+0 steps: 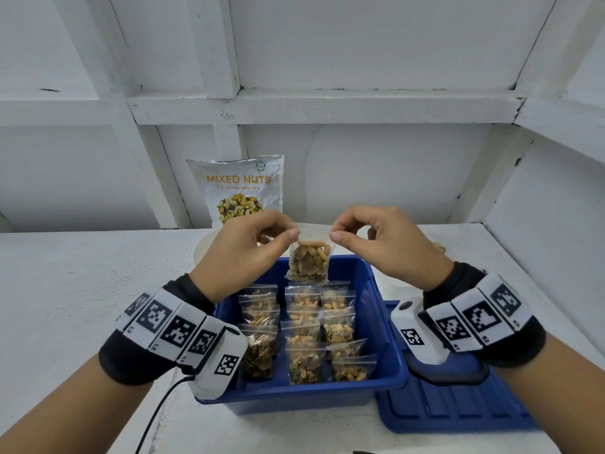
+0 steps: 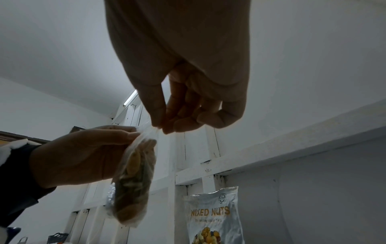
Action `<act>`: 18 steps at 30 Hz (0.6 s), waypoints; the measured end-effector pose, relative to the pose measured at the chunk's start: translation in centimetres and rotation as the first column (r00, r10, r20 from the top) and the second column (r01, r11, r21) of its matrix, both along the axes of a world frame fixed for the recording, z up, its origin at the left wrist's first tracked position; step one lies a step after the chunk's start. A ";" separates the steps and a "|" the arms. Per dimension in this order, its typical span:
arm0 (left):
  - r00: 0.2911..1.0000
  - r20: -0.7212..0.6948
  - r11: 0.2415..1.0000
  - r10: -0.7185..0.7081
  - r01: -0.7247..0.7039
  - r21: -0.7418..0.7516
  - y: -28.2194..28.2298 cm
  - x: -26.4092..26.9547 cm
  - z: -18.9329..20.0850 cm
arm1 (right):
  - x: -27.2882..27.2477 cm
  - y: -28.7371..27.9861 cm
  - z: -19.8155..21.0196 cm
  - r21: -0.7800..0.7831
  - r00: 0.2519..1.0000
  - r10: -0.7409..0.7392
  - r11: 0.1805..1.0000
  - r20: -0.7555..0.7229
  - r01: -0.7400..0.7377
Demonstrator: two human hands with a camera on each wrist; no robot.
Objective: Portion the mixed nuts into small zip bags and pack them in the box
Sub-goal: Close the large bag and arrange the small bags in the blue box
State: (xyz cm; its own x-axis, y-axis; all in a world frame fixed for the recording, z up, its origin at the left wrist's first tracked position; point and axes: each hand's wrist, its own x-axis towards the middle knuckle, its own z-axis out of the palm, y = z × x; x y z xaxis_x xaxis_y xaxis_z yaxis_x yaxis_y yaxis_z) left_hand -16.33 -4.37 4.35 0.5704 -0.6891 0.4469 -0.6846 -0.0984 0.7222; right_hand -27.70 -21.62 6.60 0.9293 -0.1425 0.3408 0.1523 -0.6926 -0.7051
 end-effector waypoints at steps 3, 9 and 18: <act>0.999 0.040 1.000 -0.019 0.018 0.024 0.0 -0.3 0.2 | -0.3 0.3 0.2 0.007 0.999 0.012 1.000 0.031 -0.012; 0.989 0.144 0.999 -0.012 0.016 -0.031 0.2 -0.5 0.3 | -0.2 0.6 -0.6 -0.004 1.000 -0.011 1.000 0.020 0.012; 0.989 0.147 1.000 -0.020 0.021 -0.002 0.5 -0.6 0.3 | -0.1 0.9 -1.1 -0.014 0.993 0.030 0.999 0.118 -0.029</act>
State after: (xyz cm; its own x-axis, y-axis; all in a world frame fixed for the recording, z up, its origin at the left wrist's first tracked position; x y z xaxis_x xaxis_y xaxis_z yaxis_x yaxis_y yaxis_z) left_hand -16.94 -3.84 4.66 0.4839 -0.6982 0.5276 -0.7854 -0.0805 0.6137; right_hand -27.79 -20.77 5.46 0.8860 -0.1107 0.4503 0.2546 -0.6953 -0.6721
